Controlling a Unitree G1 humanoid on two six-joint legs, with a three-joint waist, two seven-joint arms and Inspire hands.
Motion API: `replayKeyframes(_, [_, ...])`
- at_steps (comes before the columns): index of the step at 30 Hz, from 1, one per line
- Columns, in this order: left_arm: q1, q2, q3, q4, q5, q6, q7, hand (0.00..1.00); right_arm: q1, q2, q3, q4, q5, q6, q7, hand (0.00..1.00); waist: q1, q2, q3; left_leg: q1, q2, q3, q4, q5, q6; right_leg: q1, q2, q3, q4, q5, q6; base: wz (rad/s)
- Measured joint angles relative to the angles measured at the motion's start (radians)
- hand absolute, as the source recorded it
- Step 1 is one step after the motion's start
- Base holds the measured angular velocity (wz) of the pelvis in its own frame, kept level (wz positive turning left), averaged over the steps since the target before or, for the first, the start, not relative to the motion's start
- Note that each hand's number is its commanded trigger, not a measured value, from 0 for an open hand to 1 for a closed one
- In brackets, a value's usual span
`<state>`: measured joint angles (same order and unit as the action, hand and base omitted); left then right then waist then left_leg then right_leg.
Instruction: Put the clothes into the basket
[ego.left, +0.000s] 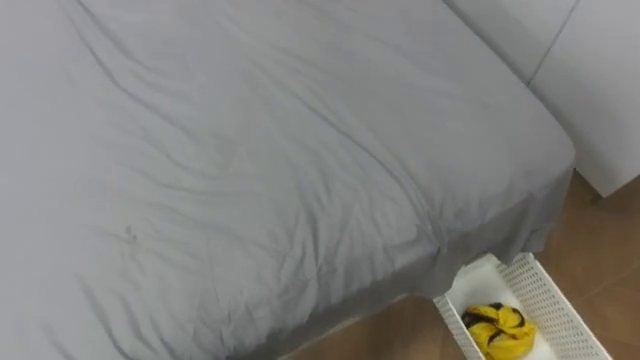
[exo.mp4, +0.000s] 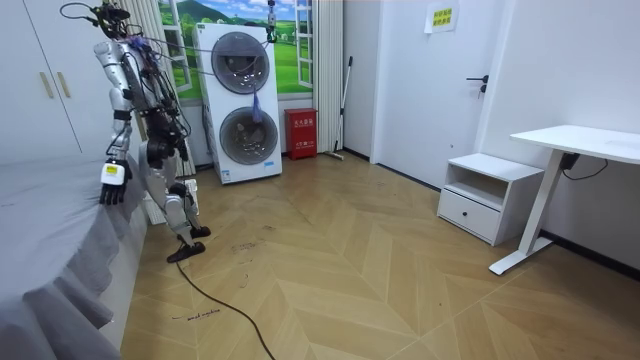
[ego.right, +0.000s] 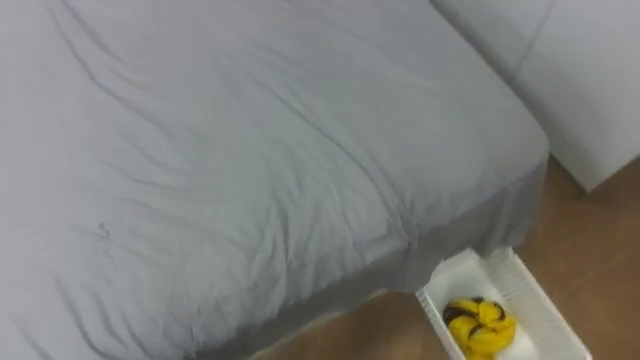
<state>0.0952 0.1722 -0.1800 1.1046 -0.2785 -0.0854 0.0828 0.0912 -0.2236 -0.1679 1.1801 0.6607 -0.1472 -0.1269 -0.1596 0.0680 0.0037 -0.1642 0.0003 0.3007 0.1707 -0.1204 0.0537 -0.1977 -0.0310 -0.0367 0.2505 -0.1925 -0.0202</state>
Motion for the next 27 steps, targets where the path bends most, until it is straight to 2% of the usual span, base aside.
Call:
replayKeyframes(2, [0.007,-0.011,0.001,0.015,0.010,-0.005,0.001,0.00,0.023,0.048,0.015,0.024,-0.001,0.020,0.031,0.00,0.008,-0.037,-0.0029,0.051,-0.010,-0.035,-0.007,-0.004,-0.006,0.078,-0.001,-0.021,-0.037,0.000,0.001,0.43])
replayKeyframes(4, [0.013,-0.026,0.010,0.016,0.019,-0.007,0.001,0.00,0.028,0.074,0.033,0.026,-0.030,0.030,0.049,0.00,0.025,-0.053,-0.0105,0.079,-0.008,-0.048,-0.011,-0.008,-0.008,0.118,-0.002,-0.026,-0.056,0.002,0.004,0.19])
replayKeyframes(7, [0.028,-0.053,0.021,0.015,0.020,-0.007,0.002,0.00,0.018,0.079,0.071,0.032,-0.080,0.045,0.078,0.00,0.048,-0.055,-0.0079,0.115,-0.013,-0.061,-0.023,-0.023,-0.005,0.158,-0.002,-0.036,-0.069,0.002,0.012,0.08])
replayKeyframes(11, [0.029,-0.054,0.071,0.015,0.057,-0.006,0.011,0.00,0.002,0.086,0.108,0.051,-0.142,0.073,0.097,0.00,0.077,-0.067,0.0010,0.143,-0.020,-0.094,-0.026,-0.030,-0.003,0.208,-0.006,-0.065,-0.085,0.003,0.017,0.21])
replayKeyframes(15, [0.030,-0.064,0.088,0.016,0.062,-0.006,0.014,0.00,-0.011,0.090,0.158,0.052,-0.208,0.084,0.120,0.00,0.095,-0.068,0.0031,0.143,-0.030,-0.115,-0.025,-0.030,-0.003,0.226,-0.010,-0.089,-0.100,0.003,0.017,0.19])
replayKeyframes(18, [0.031,-0.071,0.092,0.019,0.118,-0.006,0.014,0.00,-0.020,0.096,0.201,0.052,-0.228,0.086,0.140,0.00,0.112,-0.074,0.0059,0.146,-0.034,-0.142,-0.022,-0.030,-0.002,0.253,-0.014,-0.114,-0.116,0.001,0.019,0.24])
replayKeyframes(21, [0.033,-0.072,0.101,0.019,0.134,-0.006,0.014,0.00,-0.041,0.102,0.227,0.049,-0.232,0.103,0.141,0.00,0.132,-0.086,0.0097,0.159,-0.042,-0.156,-0.019,-0.030,-0.002,0.268,-0.020,-0.131,-0.117,-0.006,0.023,0.16])
replayKeyframes(23, [0.030,-0.072,0.103,0.018,0.135,-0.006,0.017,0.00,-0.053,0.103,0.228,0.037,-0.231,0.109,0.130,0.00,0.140,-0.093,0.0094,0.167,-0.047,-0.172,-0.019,-0.030,-0.002,0.281,-0.025,-0.145,-0.117,-0.014,0.026,0.20])
replayKeyframes(27, [0.030,-0.072,0.113,0.019,0.134,-0.002,0.026,0.00,-0.079,0.105,0.247,0.037,-0.232,0.114,0.122,0.00,0.149,-0.103,0.0105,0.175,-0.049,-0.172,-0.020,-0.031,-0.001,0.291,-0.028,-0.145,-0.117,-0.016,0.028,0.02])
